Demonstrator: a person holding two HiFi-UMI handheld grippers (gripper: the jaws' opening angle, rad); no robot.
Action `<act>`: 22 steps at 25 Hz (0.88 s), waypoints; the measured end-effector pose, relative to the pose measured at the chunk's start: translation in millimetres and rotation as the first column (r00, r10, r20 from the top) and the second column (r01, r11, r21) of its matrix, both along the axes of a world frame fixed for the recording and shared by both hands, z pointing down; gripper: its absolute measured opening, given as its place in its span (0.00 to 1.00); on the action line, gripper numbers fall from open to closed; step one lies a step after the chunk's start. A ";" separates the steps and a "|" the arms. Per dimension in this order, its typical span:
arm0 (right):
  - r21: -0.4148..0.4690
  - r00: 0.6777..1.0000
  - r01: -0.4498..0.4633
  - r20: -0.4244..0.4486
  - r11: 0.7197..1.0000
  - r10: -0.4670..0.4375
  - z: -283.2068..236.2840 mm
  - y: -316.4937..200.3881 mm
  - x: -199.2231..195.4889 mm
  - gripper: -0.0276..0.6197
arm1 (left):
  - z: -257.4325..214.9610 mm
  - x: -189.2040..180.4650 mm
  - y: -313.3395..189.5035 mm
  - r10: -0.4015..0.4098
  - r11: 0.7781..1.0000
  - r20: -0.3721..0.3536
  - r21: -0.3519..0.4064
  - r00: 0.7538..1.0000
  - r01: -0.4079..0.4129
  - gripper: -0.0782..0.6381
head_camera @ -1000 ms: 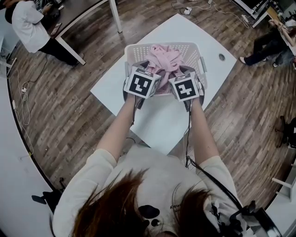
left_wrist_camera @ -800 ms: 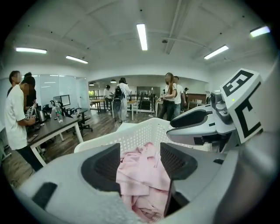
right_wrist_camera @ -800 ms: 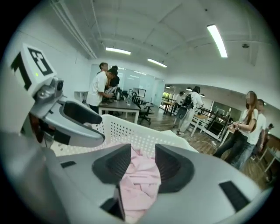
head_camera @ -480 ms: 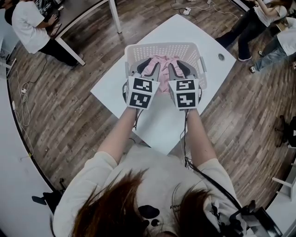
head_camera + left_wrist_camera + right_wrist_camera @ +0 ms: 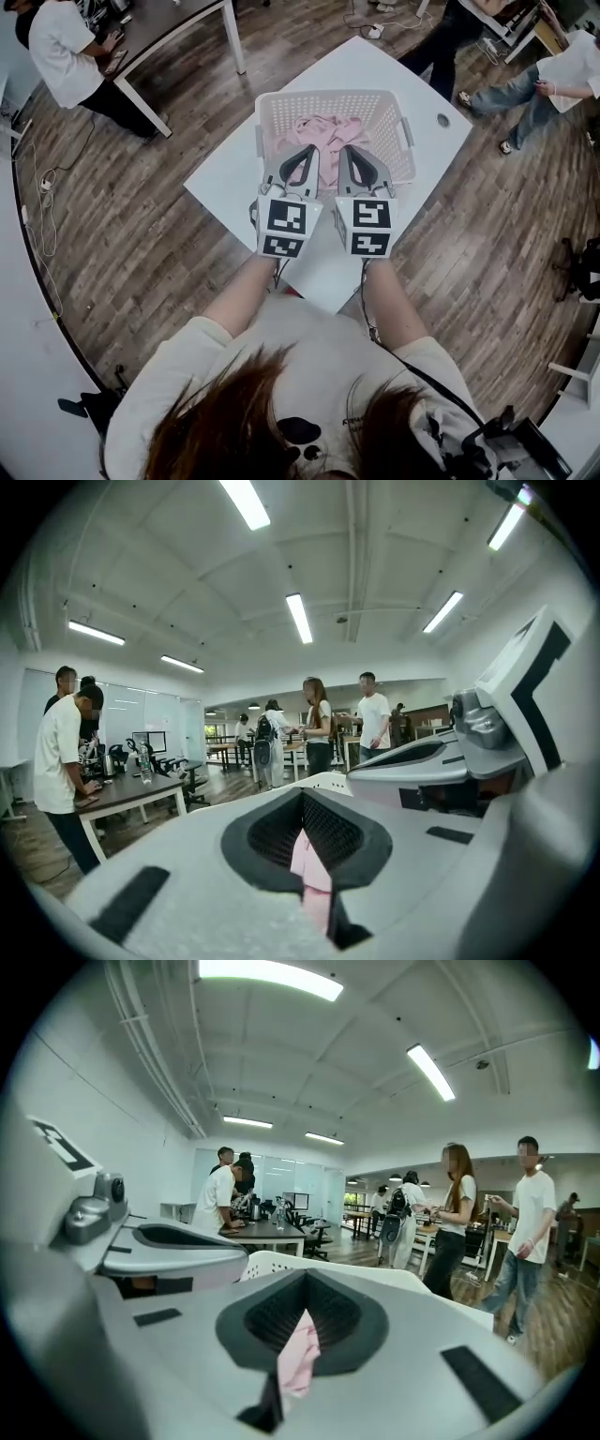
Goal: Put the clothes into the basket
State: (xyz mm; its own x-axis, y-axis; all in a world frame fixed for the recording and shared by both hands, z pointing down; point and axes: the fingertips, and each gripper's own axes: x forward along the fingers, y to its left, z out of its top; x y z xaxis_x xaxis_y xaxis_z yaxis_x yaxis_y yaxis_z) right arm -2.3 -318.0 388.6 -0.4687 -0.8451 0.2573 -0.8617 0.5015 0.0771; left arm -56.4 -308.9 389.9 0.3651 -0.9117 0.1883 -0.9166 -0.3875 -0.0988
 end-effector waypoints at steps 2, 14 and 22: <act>0.020 1.000 0.006 0.009 1.000 -0.006 -1.8 21.8 -1.0 0.06 | -5.5 1.7 21.6 0.005 1.000 -0.010 0.020 1.000 -0.004 0.12; 0.019 0.999 -0.020 0.039 1.000 0.019 10.0 127.8 10.9 0.06 | 5.8 7.3 131.0 0.026 1.000 -0.049 -0.006 0.998 -0.026 0.12; 0.053 0.999 -0.015 0.046 0.998 0.013 2.3 157.9 10.0 0.06 | 2.3 15.4 162.1 0.056 0.998 -0.059 0.012 0.997 -0.055 0.12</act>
